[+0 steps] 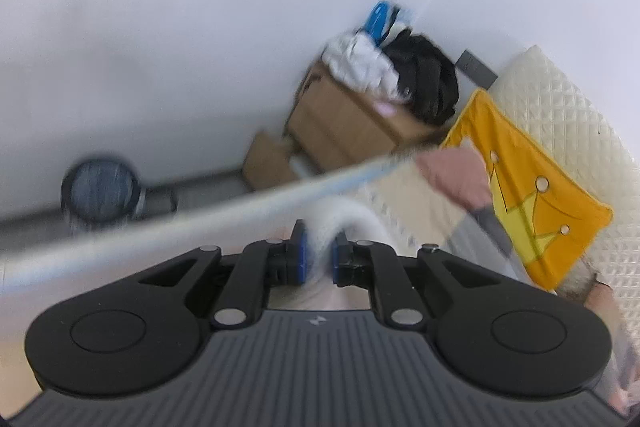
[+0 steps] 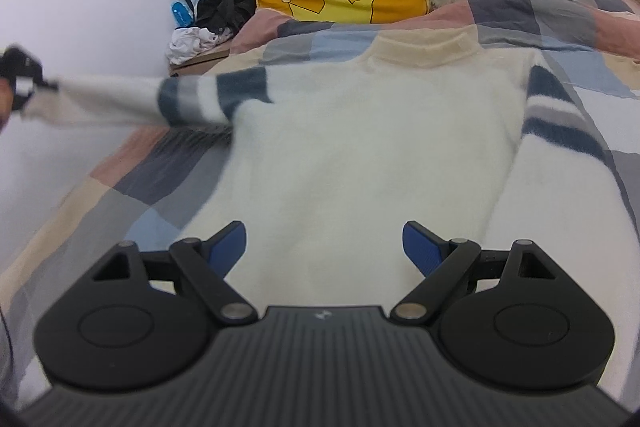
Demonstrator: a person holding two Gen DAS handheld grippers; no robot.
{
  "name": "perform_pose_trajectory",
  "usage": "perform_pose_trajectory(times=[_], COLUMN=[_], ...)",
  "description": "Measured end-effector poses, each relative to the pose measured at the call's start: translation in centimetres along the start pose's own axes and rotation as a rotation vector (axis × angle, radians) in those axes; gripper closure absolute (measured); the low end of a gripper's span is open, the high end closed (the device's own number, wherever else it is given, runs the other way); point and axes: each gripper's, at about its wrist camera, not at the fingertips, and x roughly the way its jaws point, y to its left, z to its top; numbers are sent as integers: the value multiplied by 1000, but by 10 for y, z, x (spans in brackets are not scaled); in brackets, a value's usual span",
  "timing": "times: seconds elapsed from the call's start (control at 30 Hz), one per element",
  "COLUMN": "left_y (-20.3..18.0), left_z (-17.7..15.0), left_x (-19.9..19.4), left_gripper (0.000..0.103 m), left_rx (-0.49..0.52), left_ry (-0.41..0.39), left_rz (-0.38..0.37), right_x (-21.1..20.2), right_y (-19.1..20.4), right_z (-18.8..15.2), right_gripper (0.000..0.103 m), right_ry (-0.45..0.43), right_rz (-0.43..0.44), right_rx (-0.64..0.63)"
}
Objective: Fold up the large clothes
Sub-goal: 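Pull the held sleeve outward with the left gripper to spread it, then open the left gripper and release the sleeve on the bed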
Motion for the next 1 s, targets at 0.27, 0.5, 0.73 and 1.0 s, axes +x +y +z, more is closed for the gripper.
perform_pose_trajectory(times=[0.27,0.5,0.73,1.0], left_y=[-11,31,47,44], left_z=[19,-25,-40,-41], left_x=[129,214,233,186], left_gripper=[90,90,86,37], left_rx=[71,176,220,230], left_ry=[18,93,105,115], left_rz=[91,154,121,104], right_x=[29,53,65,64], right_y=[12,11,11,16], right_z=[0,-7,-8,-7], right_gripper=[16,16,16,16], right_ry=[42,94,127,119], right_rz=[-23,-36,-41,-54], right_rx=[-85,-71,-49,-69])
